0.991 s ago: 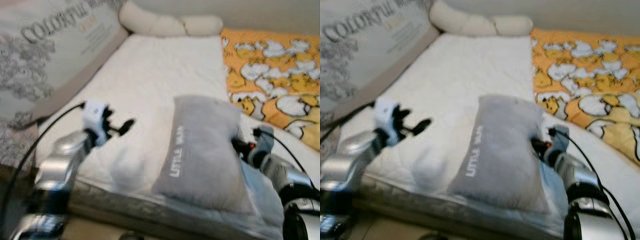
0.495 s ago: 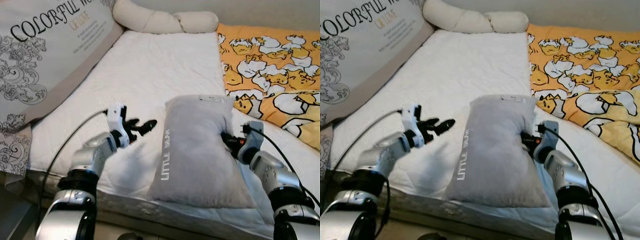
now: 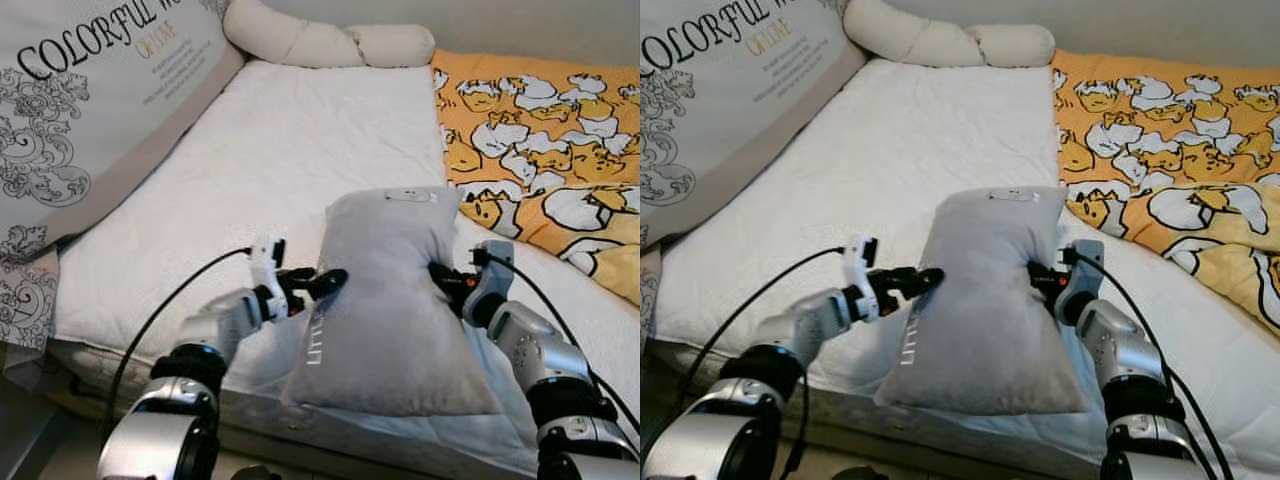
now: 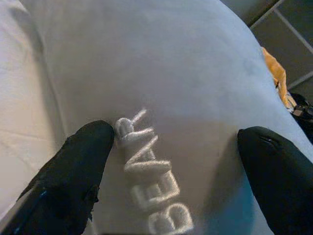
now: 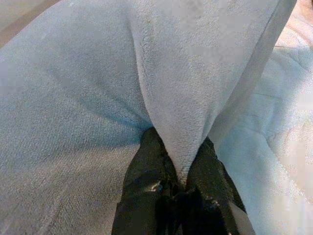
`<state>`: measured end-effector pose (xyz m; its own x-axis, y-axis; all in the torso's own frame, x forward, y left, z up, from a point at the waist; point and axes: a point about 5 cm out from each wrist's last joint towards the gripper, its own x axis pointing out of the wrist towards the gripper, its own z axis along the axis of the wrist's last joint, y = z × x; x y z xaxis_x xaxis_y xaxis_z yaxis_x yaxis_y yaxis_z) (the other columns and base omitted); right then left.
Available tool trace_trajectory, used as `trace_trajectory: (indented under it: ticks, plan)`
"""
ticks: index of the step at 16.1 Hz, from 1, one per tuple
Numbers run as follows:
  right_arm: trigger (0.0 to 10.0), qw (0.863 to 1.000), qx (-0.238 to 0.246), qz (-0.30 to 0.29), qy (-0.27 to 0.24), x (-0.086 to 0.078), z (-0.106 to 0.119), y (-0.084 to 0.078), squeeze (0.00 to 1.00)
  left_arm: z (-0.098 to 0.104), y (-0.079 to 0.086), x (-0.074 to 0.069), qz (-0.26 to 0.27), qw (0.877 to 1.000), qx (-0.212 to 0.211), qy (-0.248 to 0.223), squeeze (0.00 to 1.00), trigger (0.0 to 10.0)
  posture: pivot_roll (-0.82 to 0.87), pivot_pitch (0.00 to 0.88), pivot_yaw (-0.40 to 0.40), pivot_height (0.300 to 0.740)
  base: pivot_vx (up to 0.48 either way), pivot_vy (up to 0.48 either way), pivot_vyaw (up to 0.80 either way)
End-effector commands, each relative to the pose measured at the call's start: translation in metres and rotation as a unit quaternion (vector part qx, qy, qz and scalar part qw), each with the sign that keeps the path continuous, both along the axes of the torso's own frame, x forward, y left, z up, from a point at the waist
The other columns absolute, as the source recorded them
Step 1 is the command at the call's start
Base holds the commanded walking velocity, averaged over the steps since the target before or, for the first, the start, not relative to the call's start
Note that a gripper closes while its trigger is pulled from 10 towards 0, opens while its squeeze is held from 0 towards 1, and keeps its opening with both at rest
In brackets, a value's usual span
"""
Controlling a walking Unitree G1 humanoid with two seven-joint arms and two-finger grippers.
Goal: Clean up the room
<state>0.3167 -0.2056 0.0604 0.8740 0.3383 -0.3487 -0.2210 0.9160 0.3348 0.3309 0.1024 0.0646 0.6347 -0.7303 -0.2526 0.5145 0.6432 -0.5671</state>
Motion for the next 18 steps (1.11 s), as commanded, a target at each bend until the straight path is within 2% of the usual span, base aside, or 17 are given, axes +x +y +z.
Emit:
trace_trajectory:
  ticks: [1,4,9,10,11,12,13,15,16,17,18]
  plan:
    - [0.0,1.000,0.002,0.015,0.000,-0.001,0.001,0.008,0.00,-0.004,-0.003,0.001,0.000,1.000,0.023,0.011,1.00,10.0,-0.09,0.000,0.033,0.740,0.000,0.000,0.00]
    - [0.0,1.000,0.004,0.023,0.002,-0.003,0.001,0.011,0.00,-0.016,-0.001,-0.003,0.012,0.998,0.050,0.036,1.00,10.0,-0.10,0.000,0.037,0.740,0.000,0.000,0.00]
    - [0.0,1.000,-0.002,0.007,0.017,-0.007,-0.004,0.003,0.00,-0.023,0.011,-0.002,0.047,0.993,0.103,0.028,1.00,10.0,-0.11,0.000,0.052,0.740,0.000,0.000,0.00]
    - [0.0,1.000,-0.002,0.005,0.021,-0.008,-0.006,0.001,0.00,-0.024,0.012,-0.002,0.053,0.994,0.090,0.035,1.00,10.0,-0.12,0.000,0.057,0.740,0.000,0.000,0.00]
    - [0.0,1.000,-0.004,0.002,0.026,-0.010,-0.009,-0.001,0.00,-0.022,0.008,-0.003,0.054,0.997,0.039,0.047,0.59,10.0,-0.12,0.000,0.058,0.740,0.000,0.000,0.00]
    - [0.0,1.000,-0.004,0.002,0.028,-0.010,-0.010,-0.001,0.00,-0.021,0.006,-0.003,0.053,0.997,0.023,0.049,0.59,10.0,-0.12,0.000,0.058,0.740,0.000,0.000,0.00]
    - [0.0,0.999,-0.007,0.000,0.035,-0.011,-0.013,0.000,0.00,-0.020,-0.003,-0.005,0.035,0.998,-0.006,0.055,0.00,10.0,-0.12,0.000,0.061,0.740,0.000,0.000,0.00]
    - [0.0,0.999,-0.009,0.006,0.040,-0.010,-0.017,0.007,0.00,-0.027,-0.018,-0.013,-0.006,0.998,0.002,0.063,0.00,10.0,-0.12,0.000,0.060,0.740,0.000,0.000,0.00]
    - [0.0,0.999,-0.006,0.009,0.043,-0.009,-0.017,0.011,0.00,-0.029,-0.021,-0.015,-0.014,0.998,0.011,0.063,0.00,6.9,-0.12,0.000,0.059,0.740,0.000,0.000,0.00]
    - [0.0,0.998,-0.004,0.015,0.054,-0.010,-0.018,0.015,0.00,-0.029,-0.025,-0.016,-0.013,0.998,0.011,0.065,0.00,0.0,-0.12,0.000,0.058,0.740,0.000,0.000,0.00]
    - [0.5,0.998,-0.005,0.019,0.056,-0.010,-0.019,0.017,0.00,-0.029,-0.026,-0.015,-0.011,0.998,0.010,0.065,0.00,0.0,-0.12,0.000,0.057,0.740,0.000,0.000,0.00]
